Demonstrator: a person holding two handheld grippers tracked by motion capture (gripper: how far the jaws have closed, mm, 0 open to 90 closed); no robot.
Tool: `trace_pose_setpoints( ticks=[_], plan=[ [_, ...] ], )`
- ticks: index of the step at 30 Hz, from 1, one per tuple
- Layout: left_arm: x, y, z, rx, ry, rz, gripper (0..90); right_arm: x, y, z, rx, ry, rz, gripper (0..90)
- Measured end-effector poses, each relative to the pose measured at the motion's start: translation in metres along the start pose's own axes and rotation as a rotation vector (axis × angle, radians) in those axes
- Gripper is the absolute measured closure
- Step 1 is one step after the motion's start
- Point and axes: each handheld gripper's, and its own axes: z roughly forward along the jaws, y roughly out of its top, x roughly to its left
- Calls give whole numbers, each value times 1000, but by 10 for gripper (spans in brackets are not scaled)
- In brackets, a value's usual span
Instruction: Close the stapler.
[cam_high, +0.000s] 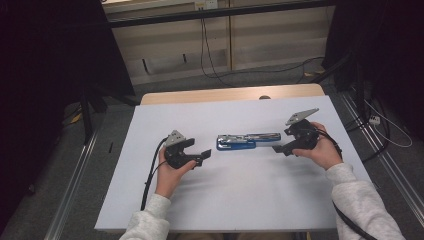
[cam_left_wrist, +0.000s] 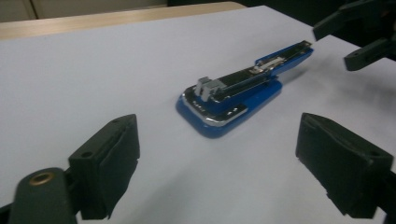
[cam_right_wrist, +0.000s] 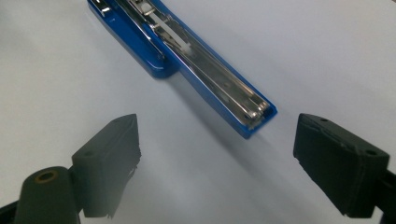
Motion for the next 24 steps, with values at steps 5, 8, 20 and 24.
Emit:
trace_pose_setpoints(
  ticks=[5,8,20,24],
  plan=[
    [2,3,7,50,36,18,337,-3,-8,-6,1,-15,23,230],
    [3,4,12,69,50,22,461,-5,-13,-9,-4,-32,40,284],
    [6,7,41,137,78,4,868,-9,-24,-5,-11,-91,62,560],
    [6,8,51,159,68,5,900,-9,-23,-3,-3,-103,66,657]
  ],
)
